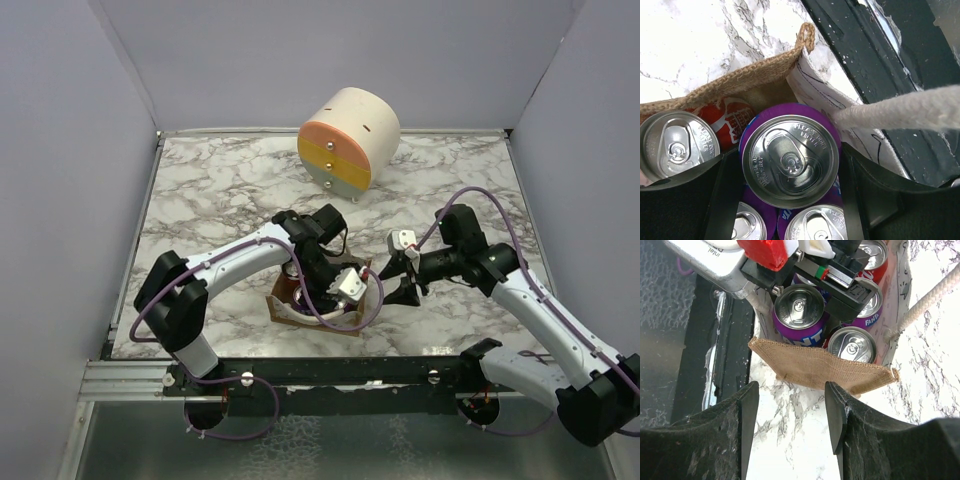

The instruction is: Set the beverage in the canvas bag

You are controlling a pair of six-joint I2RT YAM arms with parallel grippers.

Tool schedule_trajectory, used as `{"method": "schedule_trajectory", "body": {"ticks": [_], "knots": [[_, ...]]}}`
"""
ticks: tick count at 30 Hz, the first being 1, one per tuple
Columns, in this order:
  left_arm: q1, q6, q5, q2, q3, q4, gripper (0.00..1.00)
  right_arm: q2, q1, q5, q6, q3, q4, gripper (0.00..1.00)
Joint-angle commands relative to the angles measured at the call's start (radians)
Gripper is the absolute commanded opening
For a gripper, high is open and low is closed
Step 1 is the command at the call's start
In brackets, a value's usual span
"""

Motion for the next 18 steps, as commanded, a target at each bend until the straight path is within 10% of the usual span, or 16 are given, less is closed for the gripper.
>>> {"method": "schedule_trajectory", "body": {"ticks": [1,18], "knots": [[-0.005,0.053,0.001,0.008,0.041,-0.001,0.15,-0.023,-0.015,-0.022,0.015,-0.016,0.033,0.56],[-0.005,0.088,-0.025,0.051,0.024,-0.050,0.33,-0.016,-0.018,-0.020,0.026,-0.025,0.047,0.57]]}}
